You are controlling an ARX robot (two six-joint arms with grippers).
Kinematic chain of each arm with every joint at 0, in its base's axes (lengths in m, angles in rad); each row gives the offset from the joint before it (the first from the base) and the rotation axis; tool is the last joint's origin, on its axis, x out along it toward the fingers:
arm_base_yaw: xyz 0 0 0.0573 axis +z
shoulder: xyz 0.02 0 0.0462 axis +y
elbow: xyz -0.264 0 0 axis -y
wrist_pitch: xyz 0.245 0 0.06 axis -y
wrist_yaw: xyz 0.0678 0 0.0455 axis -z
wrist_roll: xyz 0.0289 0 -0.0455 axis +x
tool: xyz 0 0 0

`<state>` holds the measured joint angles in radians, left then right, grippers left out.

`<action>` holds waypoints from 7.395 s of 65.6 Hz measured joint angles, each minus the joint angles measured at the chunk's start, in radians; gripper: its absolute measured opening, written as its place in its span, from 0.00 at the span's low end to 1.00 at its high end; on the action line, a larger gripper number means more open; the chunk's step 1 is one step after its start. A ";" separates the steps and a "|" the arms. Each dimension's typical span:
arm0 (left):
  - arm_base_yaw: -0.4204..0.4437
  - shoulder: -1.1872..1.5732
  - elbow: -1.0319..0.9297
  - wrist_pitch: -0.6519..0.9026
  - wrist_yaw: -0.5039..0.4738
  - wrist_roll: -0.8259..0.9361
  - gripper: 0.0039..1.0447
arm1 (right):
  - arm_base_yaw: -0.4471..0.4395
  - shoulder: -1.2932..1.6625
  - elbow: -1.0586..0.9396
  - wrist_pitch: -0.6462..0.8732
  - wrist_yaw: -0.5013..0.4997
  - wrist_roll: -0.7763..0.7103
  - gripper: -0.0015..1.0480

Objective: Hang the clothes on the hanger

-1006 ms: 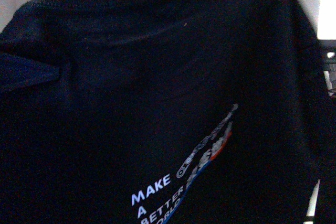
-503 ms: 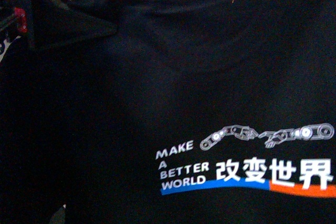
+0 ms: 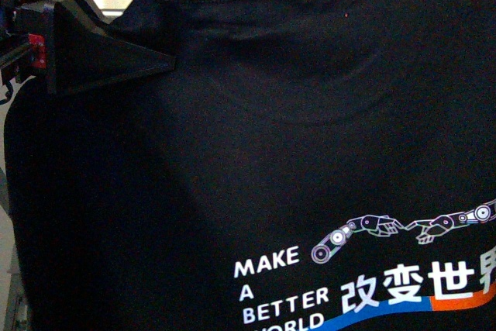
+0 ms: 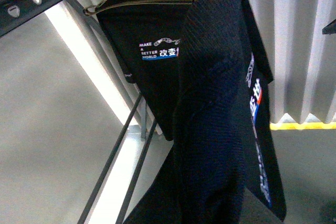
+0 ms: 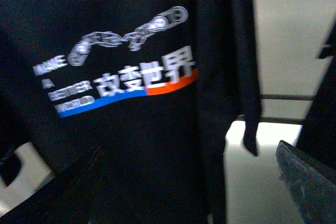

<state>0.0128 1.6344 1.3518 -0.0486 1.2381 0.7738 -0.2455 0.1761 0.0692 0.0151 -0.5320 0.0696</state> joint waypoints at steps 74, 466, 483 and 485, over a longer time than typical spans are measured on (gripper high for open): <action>-0.001 0.000 0.000 0.000 -0.004 -0.008 0.06 | 0.109 1.354 1.800 -0.906 -0.270 -1.459 0.93; -0.013 -1.630 -1.333 0.051 -1.239 -0.776 0.03 | 0.242 -0.103 0.016 -0.031 0.530 -0.069 0.02; -0.013 -1.630 -1.333 0.051 -1.239 -0.776 0.03 | 0.242 -0.132 -0.019 -0.025 0.530 -0.069 0.02; -0.013 -1.630 -1.333 0.051 -1.239 -0.776 0.03 | 0.242 -0.135 -0.022 -0.025 0.530 -0.069 0.02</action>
<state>-0.0002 0.0040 0.0185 0.0021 -0.0010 -0.0021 -0.0036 0.0414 0.0475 -0.0101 -0.0017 0.0006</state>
